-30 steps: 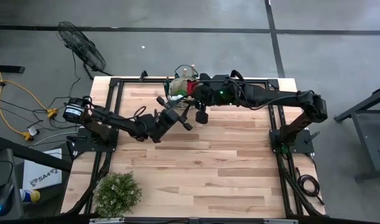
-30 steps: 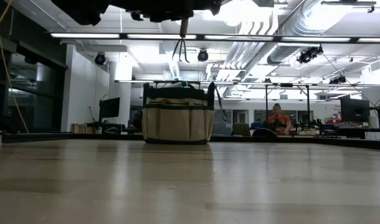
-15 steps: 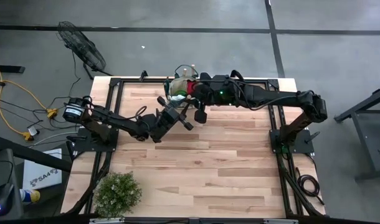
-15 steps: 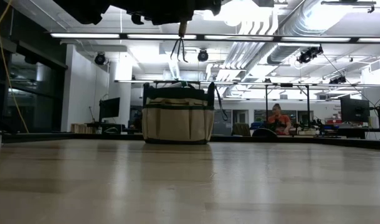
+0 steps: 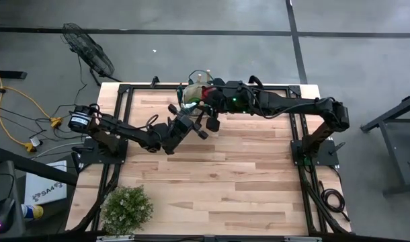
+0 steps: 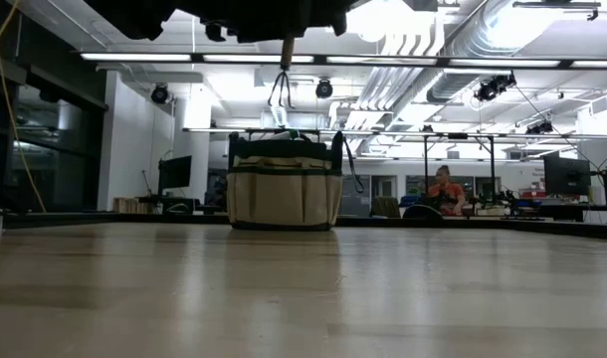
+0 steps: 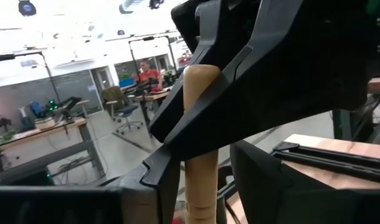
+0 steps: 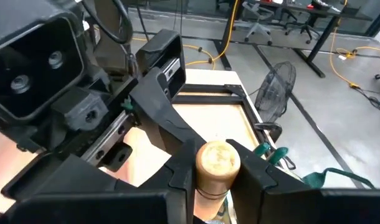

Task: Pick & Place Garden tools in Gardening bag
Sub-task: Put the brown hand rake into the gardening bag

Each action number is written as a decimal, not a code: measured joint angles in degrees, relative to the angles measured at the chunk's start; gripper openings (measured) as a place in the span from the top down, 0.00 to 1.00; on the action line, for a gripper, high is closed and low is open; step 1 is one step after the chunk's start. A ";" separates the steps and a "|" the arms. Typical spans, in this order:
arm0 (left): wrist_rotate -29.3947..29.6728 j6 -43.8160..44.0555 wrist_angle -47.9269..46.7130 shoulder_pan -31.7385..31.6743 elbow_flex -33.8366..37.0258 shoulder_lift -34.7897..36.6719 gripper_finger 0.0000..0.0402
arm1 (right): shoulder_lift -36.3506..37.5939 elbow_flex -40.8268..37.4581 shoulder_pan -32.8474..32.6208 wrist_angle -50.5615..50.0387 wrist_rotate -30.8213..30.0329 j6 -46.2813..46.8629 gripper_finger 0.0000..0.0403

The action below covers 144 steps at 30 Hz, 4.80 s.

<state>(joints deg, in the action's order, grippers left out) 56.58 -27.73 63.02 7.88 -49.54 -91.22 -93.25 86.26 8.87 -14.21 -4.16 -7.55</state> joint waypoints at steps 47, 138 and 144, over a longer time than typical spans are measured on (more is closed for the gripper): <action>4.05 17.19 -13.50 -3.32 0.68 0.09 0.85 | 8.86 -0.13 6.42 -14.61 -5.20 3.17 0.36; 2.24 19.89 0.65 -12.02 -0.04 -14.16 0.85 | 12.59 -0.07 18.29 -19.40 0.49 -5.79 0.36; 2.25 15.54 5.53 -11.99 -1.33 -17.99 0.85 | 12.59 -0.07 18.29 -19.44 0.50 -5.81 0.36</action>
<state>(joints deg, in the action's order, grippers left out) 58.83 -12.19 68.56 -4.11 -50.87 -109.21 -80.66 86.19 27.16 -33.65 -3.66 -13.36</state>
